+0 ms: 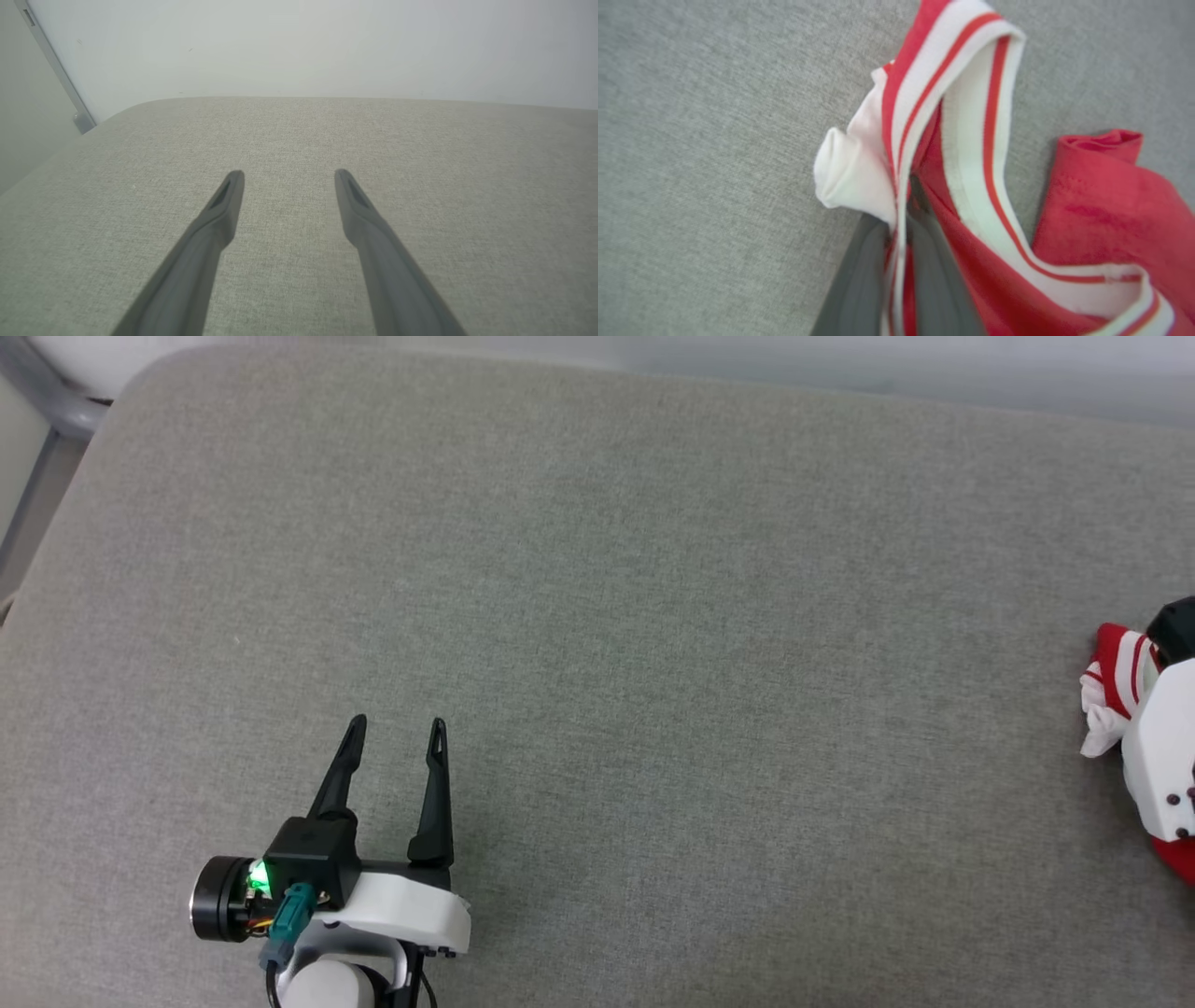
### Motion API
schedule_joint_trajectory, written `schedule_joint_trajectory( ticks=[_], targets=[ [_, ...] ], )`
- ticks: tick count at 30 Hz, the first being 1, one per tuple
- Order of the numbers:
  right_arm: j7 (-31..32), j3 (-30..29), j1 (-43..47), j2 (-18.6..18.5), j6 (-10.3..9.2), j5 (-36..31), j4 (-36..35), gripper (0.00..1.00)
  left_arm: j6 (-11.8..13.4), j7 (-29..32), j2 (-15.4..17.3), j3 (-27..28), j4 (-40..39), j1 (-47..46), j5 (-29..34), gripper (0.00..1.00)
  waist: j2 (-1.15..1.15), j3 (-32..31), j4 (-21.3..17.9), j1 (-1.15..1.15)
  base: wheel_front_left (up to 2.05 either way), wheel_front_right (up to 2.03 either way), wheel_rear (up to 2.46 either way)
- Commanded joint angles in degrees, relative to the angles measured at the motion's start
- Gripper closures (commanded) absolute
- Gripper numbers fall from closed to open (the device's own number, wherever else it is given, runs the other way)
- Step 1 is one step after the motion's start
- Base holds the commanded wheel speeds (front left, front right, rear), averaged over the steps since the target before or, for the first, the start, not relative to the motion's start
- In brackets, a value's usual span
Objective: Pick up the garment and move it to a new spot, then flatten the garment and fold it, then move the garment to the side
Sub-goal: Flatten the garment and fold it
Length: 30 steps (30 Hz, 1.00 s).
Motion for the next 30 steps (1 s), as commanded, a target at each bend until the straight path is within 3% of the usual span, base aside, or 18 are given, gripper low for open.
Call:
schedule_joint_trajectory(
  ticks=[1,9,15,22,30],
  targets=[
    [-1.71,0.37,0.45,1.17,-0.02,1.09,-0.05,1.00,0.23,-0.15,-0.07,0.11,0.05,0.47,0.38,0.00,0.00,-1.71,-0.74,0.00,0.00,0.00,0.00],
    [-12.08,-1.35,0.12,0.76,-0.04,4.21,-9.37,1.00,-0.43,-0.15,-0.07,1.57,0.16,3.63,1.58,0.00,0.00,-7.29,-3.11,0.00,0.00,0.00,0.00],
    [-15.88,-4.94,0.32,1.76,-0.04,5.29,-18.15,1.00,-0.89,-0.15,-0.07,2.35,0.08,5.89,2.36,0.00,0.00,-10.20,-4.42,0.00,0.00,0.00,0.00],
    [-17.22,-11.93,2.35,3.14,-0.04,5.25,-28.08,1.00,-1.52,-0.15,-0.07,3.04,0.06,7.42,2.98,0.00,0.00,-12.56,-4.57,0.00,0.00,0.00,0.00],
    [-14.32,-19.65,6.63,4.29,-0.04,3.61,-36.72,1.00,-1.70,-0.15,-0.07,3.50,-0.43,8.78,3.35,0.00,0.00,-13.44,-4.33,0.00,0.00,0.00,0.00]
  ],
)
